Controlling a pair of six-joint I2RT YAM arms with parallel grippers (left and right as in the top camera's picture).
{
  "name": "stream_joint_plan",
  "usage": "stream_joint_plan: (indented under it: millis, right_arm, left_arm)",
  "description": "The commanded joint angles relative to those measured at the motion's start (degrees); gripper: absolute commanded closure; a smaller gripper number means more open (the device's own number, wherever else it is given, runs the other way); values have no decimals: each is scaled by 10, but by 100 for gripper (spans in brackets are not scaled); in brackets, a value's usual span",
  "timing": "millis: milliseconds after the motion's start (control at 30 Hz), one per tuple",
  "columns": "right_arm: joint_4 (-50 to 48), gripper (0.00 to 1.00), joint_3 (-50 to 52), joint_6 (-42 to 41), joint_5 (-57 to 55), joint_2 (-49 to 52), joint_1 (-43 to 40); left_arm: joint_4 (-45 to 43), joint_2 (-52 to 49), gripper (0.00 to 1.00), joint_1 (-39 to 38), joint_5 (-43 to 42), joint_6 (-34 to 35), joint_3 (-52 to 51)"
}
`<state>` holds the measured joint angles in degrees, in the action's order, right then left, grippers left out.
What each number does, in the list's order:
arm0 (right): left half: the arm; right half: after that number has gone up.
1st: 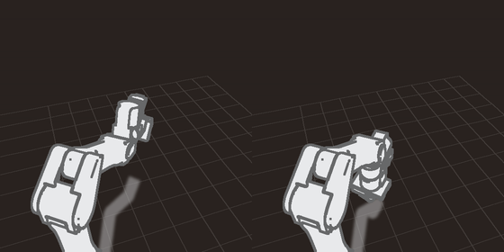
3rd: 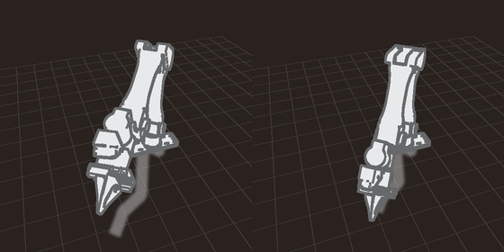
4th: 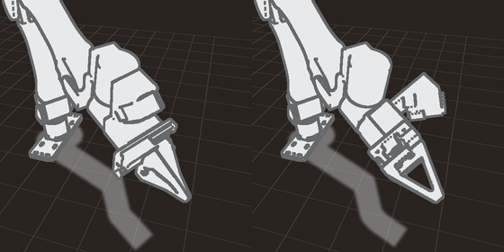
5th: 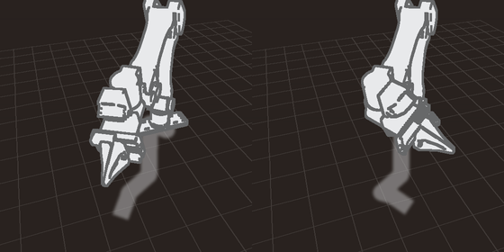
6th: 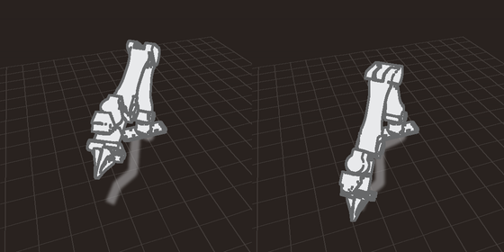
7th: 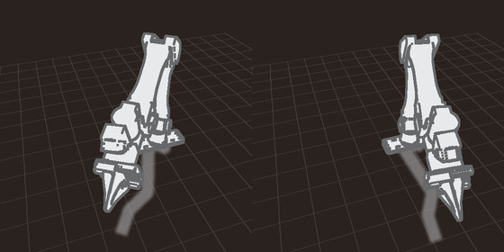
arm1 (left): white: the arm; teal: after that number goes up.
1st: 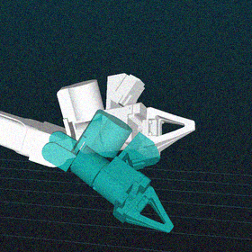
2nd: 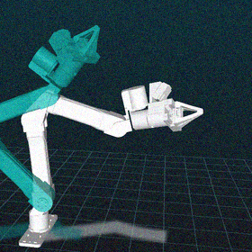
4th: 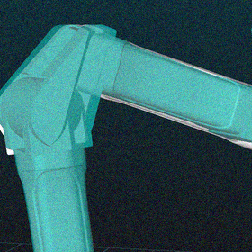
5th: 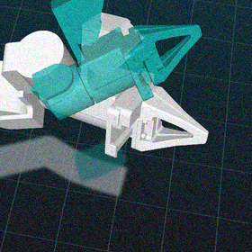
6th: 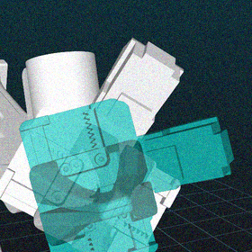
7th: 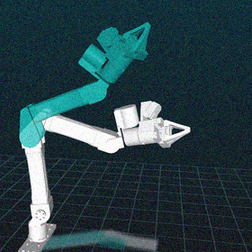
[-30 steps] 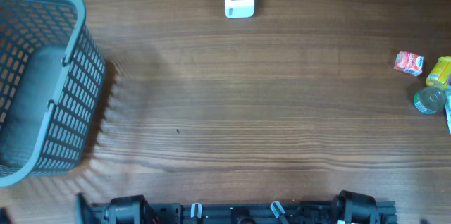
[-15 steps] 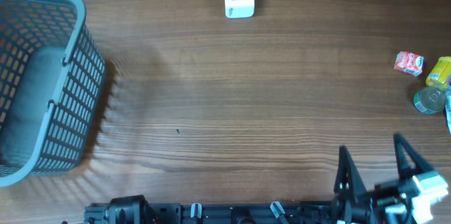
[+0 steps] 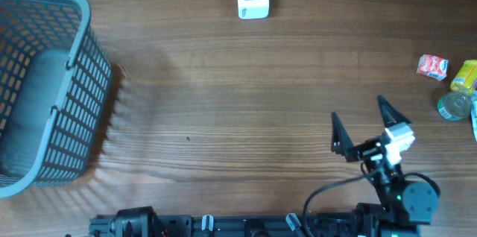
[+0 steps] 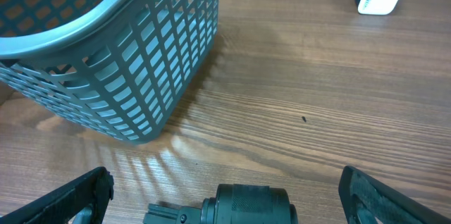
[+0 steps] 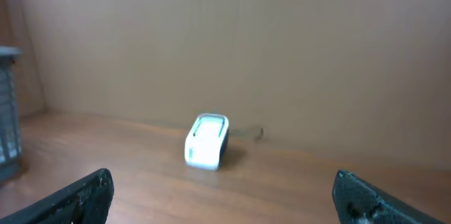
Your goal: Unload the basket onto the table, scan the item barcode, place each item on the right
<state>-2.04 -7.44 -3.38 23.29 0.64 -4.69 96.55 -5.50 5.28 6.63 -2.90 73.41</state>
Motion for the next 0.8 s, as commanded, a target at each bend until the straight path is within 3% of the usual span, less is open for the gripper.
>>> stream_joint_plan:
  millis: [0, 767]
  right_arm:
    - [-24, 0, 68, -9, -30, -5, 6]
    - [5, 0, 71, -2, -53, -4, 20]
  left_arm:
    - [-1, 3, 0, -3, 5, -9, 0]
    - [-1, 3, 0, -3, 5, -9, 0]
